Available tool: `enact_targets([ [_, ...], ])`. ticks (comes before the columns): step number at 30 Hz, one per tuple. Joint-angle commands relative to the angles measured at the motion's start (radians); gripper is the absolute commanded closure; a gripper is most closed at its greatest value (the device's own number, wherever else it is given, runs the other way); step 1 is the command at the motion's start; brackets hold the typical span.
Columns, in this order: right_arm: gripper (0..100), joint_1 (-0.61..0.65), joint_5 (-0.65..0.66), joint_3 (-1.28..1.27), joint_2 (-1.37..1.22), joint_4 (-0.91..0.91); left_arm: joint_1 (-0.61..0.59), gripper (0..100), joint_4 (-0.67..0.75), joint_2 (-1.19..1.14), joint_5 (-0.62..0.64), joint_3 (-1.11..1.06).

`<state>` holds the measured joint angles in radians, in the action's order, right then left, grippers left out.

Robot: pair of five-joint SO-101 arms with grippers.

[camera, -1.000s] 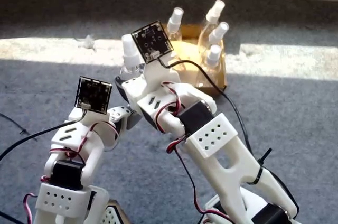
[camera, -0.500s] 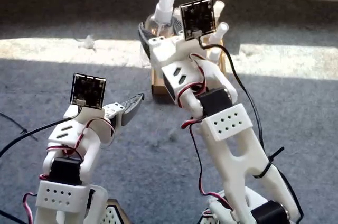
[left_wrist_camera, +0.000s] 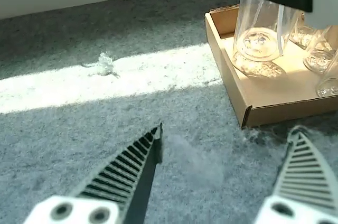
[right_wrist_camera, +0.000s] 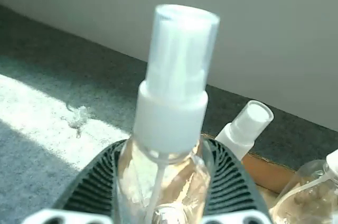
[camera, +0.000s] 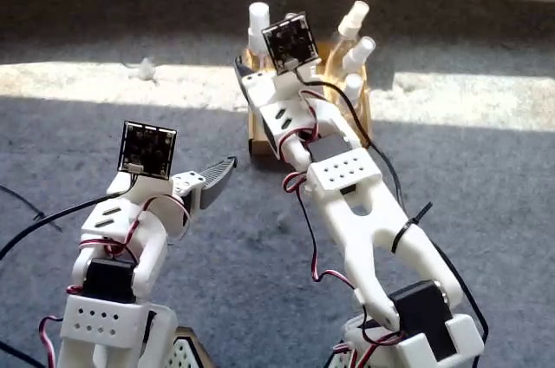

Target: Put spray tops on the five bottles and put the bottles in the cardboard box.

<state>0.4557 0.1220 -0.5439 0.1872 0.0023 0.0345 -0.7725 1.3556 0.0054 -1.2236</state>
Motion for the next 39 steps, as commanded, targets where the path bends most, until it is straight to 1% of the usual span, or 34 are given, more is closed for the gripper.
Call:
enact_targets([
  [1, 99.5, -0.03, 0.008, -0.054, 0.016, -0.111, -0.012, 69, 0.02, 0.008, -0.002, 0.001],
  [4, 99.5, -0.031, 0.006, -0.128, 0.016, -0.179, -0.012, 72, 0.023, 0.008, -0.003, -0.005],
  [10, 99.5, -0.03, 0.006, -0.199, 0.008, -0.242, -0.012, 72, 0.023, 0.008, -0.003, -0.005],
  [29, 99.5, -0.027, 0.005, -0.214, 0.005, -0.245, -0.012, 72, 0.018, 0.008, -0.003, -0.007],
  [35, 99.5, -0.028, 0.005, -0.211, -0.099, -0.245, -0.012, 72, 0.018, 0.008, -0.003, -0.007],
  [39, 99.5, -0.024, 0.005, -0.211, -0.111, -0.246, -0.012, 72, 0.018, 0.008, -0.003, -0.007],
])
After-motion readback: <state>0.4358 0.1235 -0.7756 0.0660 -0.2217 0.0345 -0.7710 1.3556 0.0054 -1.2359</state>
